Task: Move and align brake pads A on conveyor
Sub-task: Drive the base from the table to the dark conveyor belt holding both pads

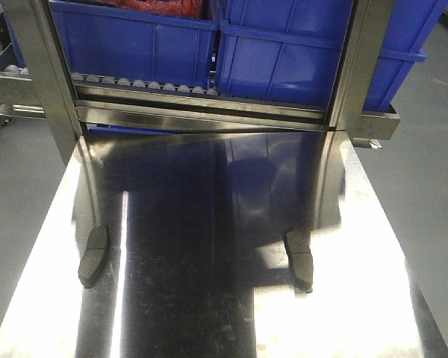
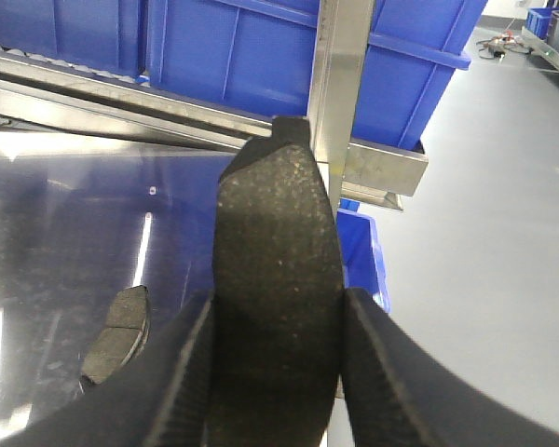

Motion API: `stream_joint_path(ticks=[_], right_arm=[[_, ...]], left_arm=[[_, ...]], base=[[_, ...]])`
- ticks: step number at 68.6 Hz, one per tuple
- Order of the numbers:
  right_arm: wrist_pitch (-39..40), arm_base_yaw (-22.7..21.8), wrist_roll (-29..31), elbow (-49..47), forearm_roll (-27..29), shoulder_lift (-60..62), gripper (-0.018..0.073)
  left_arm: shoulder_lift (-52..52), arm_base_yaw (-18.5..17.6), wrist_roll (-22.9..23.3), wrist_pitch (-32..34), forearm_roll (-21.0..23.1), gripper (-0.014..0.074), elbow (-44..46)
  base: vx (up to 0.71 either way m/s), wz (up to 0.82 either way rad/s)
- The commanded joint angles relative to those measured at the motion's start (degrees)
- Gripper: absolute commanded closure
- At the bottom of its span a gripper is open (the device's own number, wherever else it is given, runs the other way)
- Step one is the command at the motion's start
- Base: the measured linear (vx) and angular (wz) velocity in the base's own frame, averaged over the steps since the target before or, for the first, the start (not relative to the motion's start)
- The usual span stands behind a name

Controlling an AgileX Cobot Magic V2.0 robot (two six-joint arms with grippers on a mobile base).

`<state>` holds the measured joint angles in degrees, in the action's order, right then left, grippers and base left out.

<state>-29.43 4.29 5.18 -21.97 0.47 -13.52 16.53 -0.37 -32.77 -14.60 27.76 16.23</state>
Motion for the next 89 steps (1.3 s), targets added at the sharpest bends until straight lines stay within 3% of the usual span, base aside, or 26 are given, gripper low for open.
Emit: stream_joint_path(ticks=[1,89], right_arm=[[6.3,-0.2,0.3,-1.6,-0.5,-0.3,0.0551],[5.7,-0.2,0.3,-1.6,-0.5,-0.3,0.0551]], left_arm=[[0.4,-0.2,0.1,4.9,1.2,0.0460,1.8],[0.4,-0.2,0.1,4.9,1.2,0.0460,1.8]], base=[[0.00,0.00],[-0.02,0.04]])
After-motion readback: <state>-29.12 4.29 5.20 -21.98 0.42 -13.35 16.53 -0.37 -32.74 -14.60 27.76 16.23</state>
